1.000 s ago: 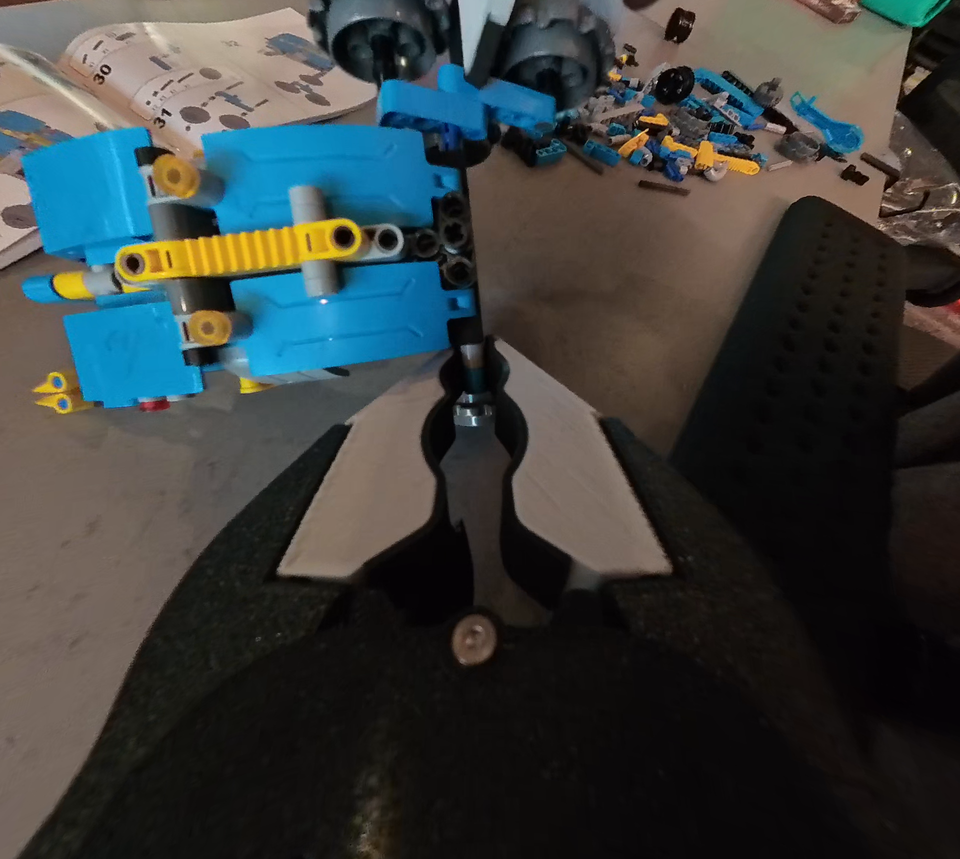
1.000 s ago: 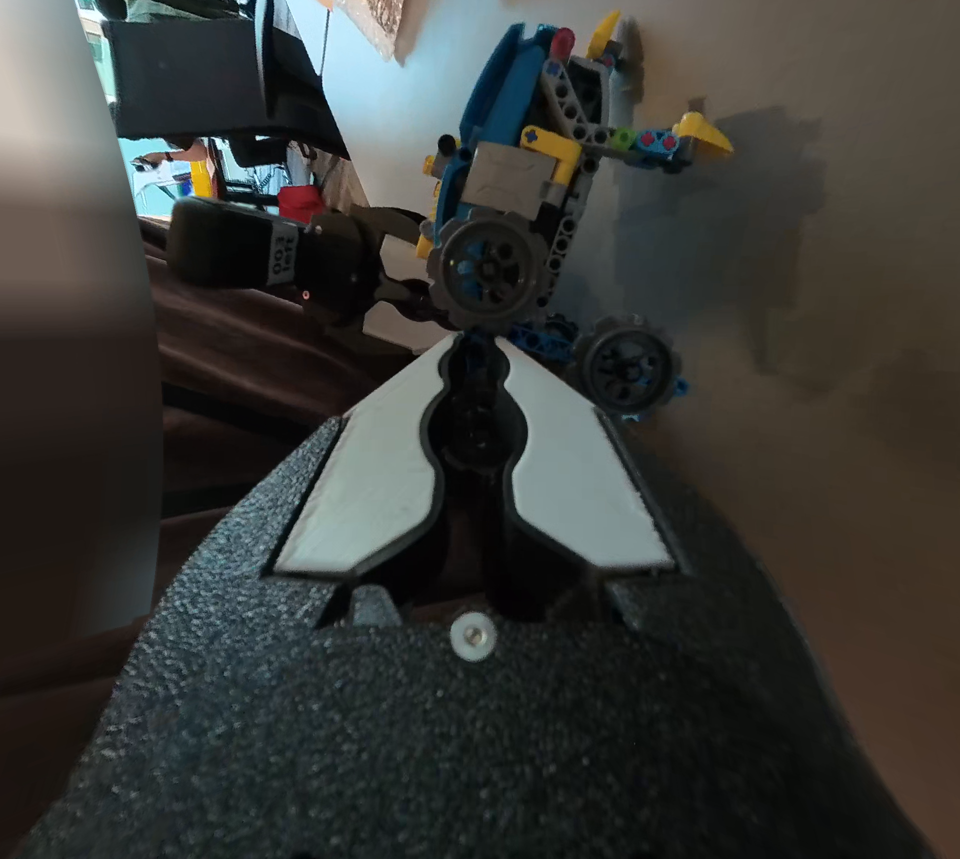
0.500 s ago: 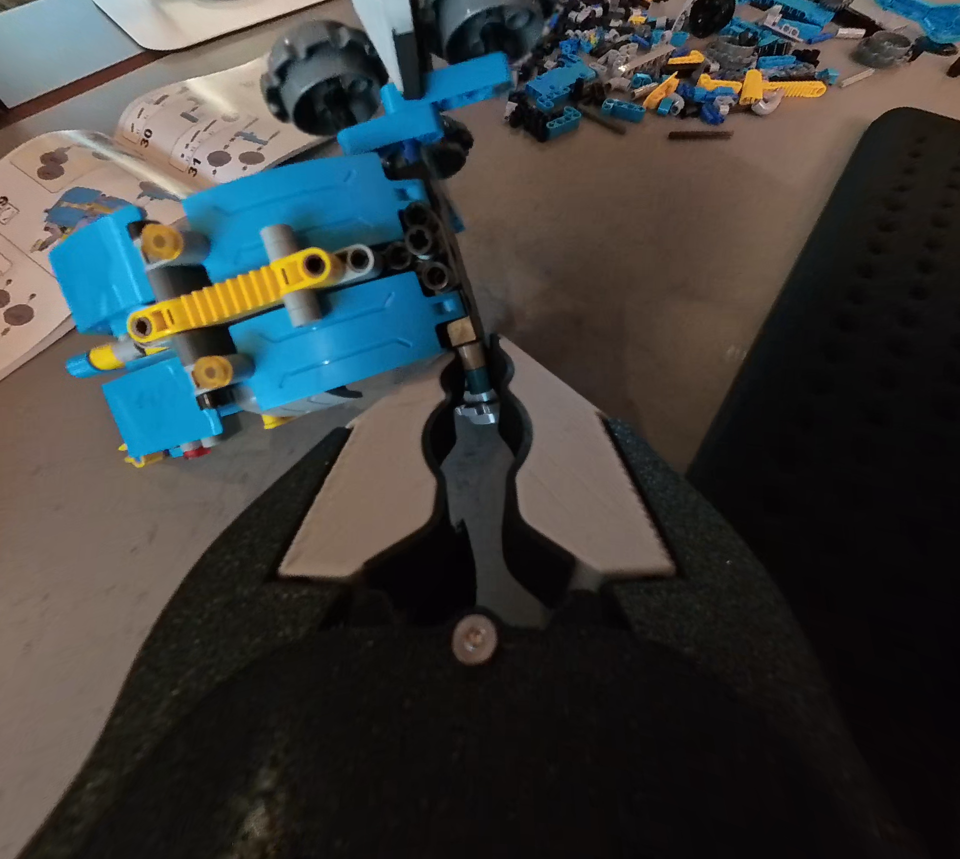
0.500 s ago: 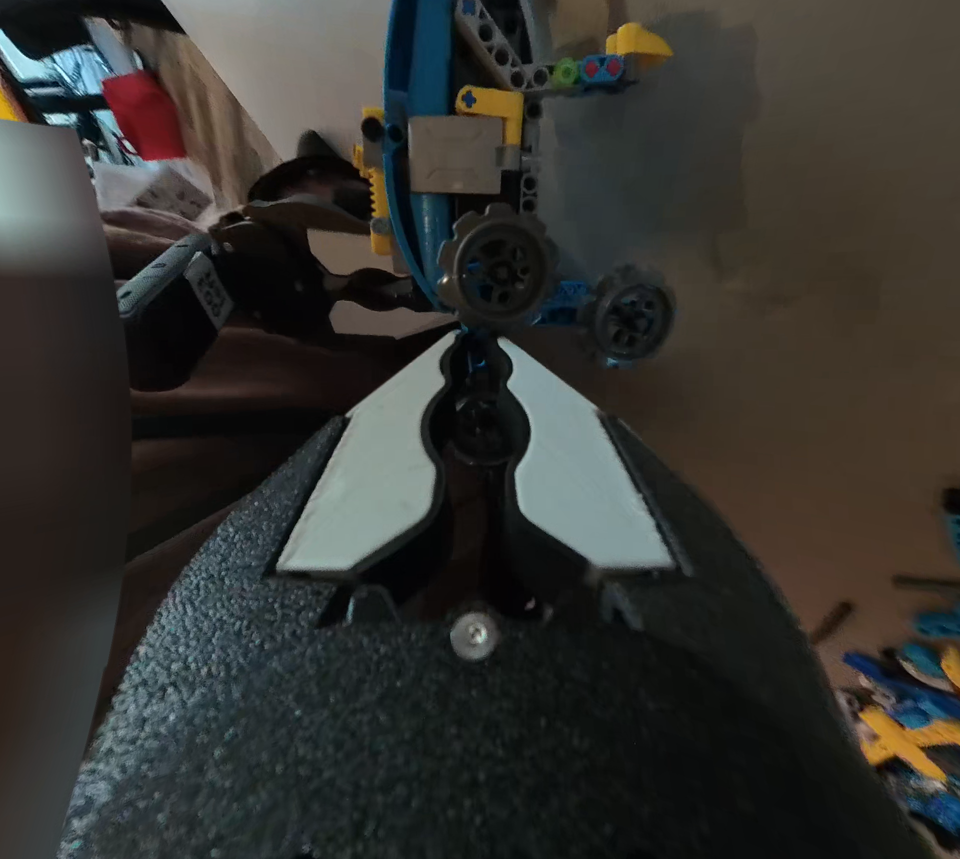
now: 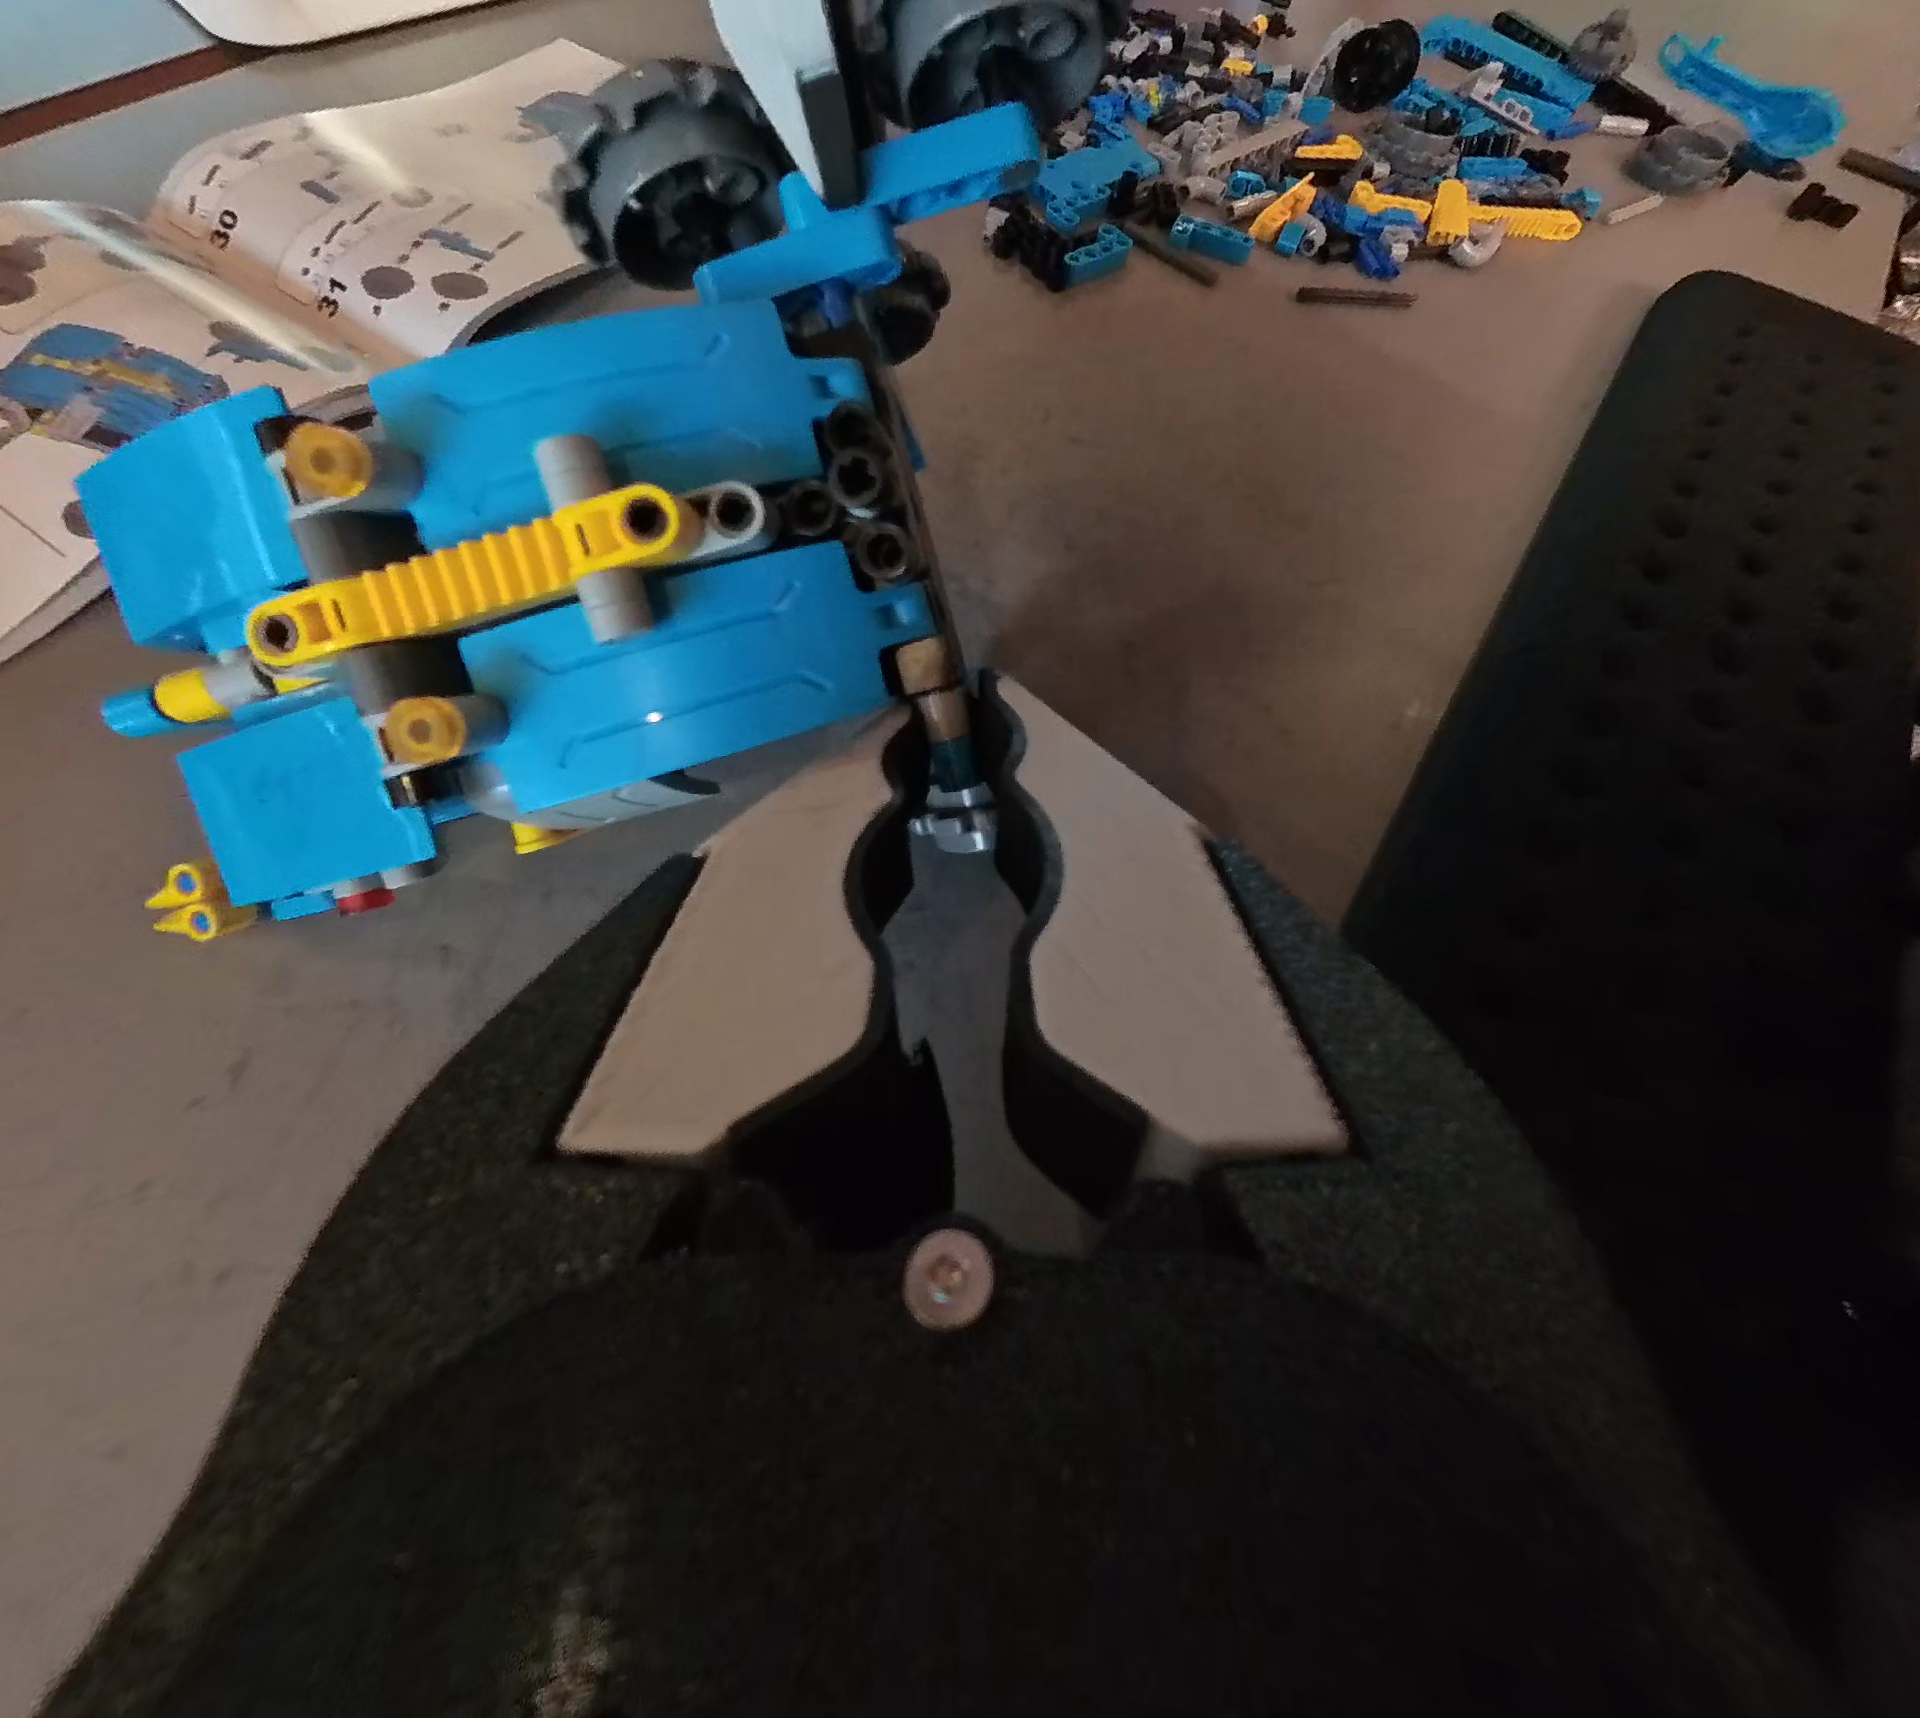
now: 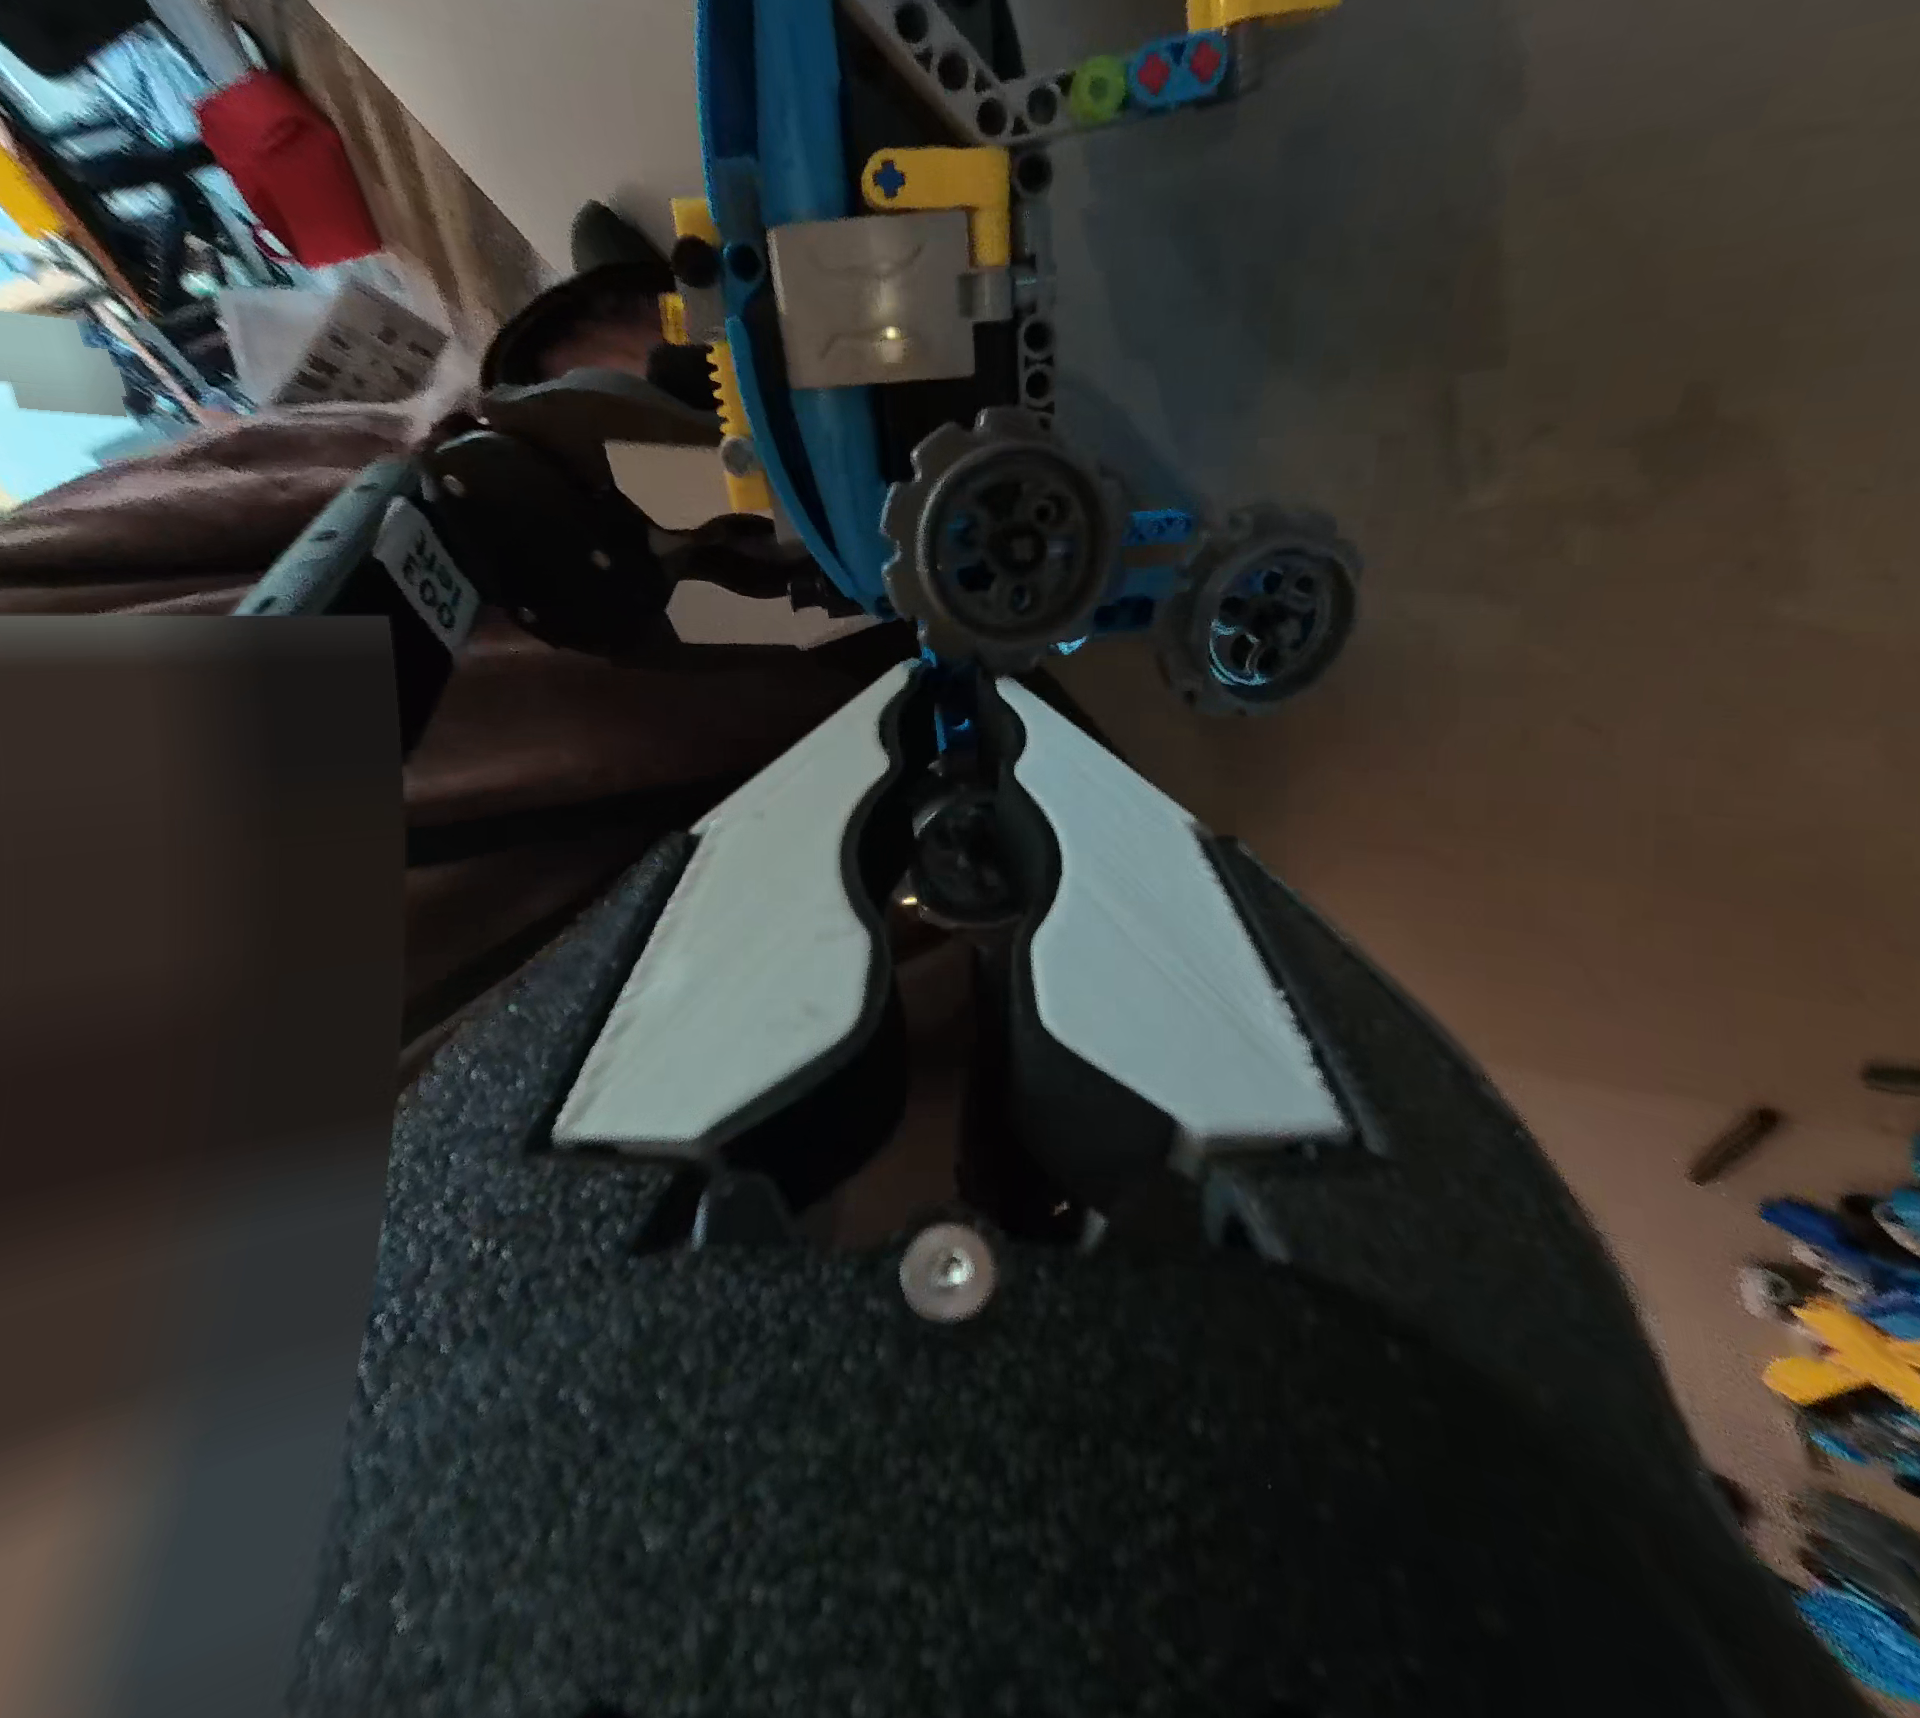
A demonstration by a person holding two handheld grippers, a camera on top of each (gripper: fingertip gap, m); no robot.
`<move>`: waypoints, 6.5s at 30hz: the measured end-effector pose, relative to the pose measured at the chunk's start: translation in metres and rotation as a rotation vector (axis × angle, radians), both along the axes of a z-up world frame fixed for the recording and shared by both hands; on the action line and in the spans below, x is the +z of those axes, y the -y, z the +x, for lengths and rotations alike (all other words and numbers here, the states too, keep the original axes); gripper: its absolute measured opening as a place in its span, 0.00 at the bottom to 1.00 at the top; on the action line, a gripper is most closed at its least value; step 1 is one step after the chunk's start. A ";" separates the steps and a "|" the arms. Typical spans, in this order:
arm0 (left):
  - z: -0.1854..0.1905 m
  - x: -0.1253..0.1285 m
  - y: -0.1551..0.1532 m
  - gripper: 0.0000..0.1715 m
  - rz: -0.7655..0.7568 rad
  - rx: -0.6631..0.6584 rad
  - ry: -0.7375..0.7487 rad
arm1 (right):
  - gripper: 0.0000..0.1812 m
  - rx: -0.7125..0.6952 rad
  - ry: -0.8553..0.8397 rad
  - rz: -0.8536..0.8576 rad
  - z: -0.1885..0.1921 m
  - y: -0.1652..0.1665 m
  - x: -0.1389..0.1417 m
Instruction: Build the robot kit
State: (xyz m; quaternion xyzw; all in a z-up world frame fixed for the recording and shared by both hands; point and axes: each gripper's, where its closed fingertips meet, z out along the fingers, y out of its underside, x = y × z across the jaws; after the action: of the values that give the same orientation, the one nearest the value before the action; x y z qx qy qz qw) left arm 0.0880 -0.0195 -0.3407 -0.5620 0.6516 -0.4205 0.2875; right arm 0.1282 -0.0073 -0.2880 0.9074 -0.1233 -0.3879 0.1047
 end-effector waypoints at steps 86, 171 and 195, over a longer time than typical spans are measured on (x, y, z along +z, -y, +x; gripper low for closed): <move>-0.055 0.139 -0.003 0.03 -0.849 -0.066 0.157 | 0.39 -0.081 -0.233 1.637 -0.072 0.011 0.108; -0.065 0.011 -0.058 0.23 -0.293 0.074 -0.150 | 0.24 0.409 -0.088 0.994 -0.053 -0.030 -0.020; -0.055 0.007 -0.059 0.24 -0.189 0.213 -0.206 | 0.23 0.330 0.156 0.941 -0.057 -0.024 -0.015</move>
State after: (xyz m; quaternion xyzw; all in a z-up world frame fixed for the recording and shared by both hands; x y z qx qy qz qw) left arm 0.0331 0.0393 -0.3334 -0.6926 0.5720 -0.3872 0.2079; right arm 0.0712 0.0167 -0.3032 0.8899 0.2025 -0.3110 -0.2653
